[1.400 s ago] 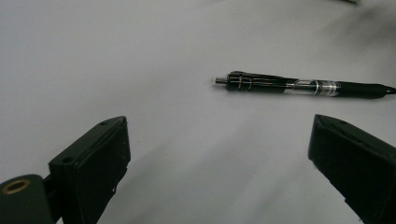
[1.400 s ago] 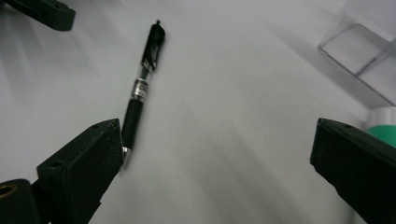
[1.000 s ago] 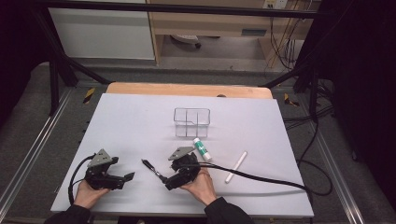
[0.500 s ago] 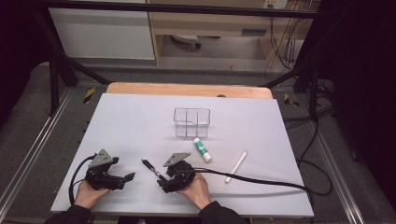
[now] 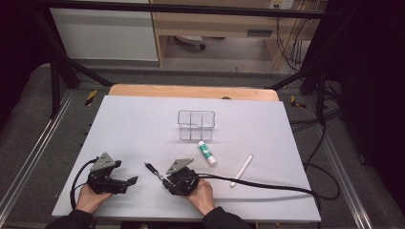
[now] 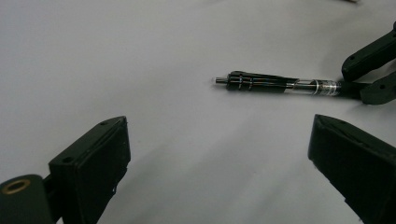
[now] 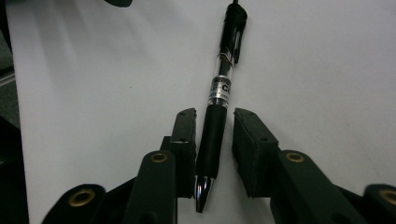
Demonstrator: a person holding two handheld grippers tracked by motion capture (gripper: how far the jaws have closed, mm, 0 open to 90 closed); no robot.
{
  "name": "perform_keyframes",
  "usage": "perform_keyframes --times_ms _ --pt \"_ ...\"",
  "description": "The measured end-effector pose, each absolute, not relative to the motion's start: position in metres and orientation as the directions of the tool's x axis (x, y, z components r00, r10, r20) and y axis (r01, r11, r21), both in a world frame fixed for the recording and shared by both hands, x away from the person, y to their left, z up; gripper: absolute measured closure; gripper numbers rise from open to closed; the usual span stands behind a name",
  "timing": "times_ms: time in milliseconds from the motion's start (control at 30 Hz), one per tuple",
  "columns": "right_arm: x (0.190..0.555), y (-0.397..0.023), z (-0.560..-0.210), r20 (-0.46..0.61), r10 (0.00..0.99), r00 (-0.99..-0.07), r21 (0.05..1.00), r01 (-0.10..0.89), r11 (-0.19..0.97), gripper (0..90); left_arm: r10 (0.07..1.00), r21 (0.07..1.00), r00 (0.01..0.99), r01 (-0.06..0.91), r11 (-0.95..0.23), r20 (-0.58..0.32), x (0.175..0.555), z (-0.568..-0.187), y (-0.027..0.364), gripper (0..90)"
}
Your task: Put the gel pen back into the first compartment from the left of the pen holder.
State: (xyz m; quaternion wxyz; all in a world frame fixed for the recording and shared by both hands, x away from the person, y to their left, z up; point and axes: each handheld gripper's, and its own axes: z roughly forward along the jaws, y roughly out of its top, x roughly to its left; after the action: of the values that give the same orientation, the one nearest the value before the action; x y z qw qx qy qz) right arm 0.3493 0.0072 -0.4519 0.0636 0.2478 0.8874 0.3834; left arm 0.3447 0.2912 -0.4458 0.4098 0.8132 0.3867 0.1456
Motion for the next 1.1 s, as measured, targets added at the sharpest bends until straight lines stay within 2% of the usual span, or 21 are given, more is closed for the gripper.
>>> perform_keyframes --times_ms 100,267,600,1100 --pt "0.349 0.007 -0.452 0.081 0.492 -0.867 0.711 0.396 0.581 77.5 0.748 0.779 0.658 0.509 -0.365 -0.08 0.345 -0.446 0.291 5.4" --pt "0.349 0.007 -0.452 0.106 0.504 -0.857 0.708 0.42 0.567 79.9 0.747 0.78 0.66 0.508 -0.365 -0.079 0.344 -0.446 0.291 5.5" --pt "0.356 0.003 -0.442 0.14 0.504 -0.852 0.689 0.449 0.569 80.7 0.741 0.786 0.668 0.493 -0.372 -0.068 0.343 -0.443 0.29 5.4" --pt "0.369 -0.028 -0.411 0.126 0.453 -0.882 0.701 0.403 0.589 80.6 0.698 0.779 0.716 0.43 -0.455 0.013 0.337 -0.438 0.277 5.4"
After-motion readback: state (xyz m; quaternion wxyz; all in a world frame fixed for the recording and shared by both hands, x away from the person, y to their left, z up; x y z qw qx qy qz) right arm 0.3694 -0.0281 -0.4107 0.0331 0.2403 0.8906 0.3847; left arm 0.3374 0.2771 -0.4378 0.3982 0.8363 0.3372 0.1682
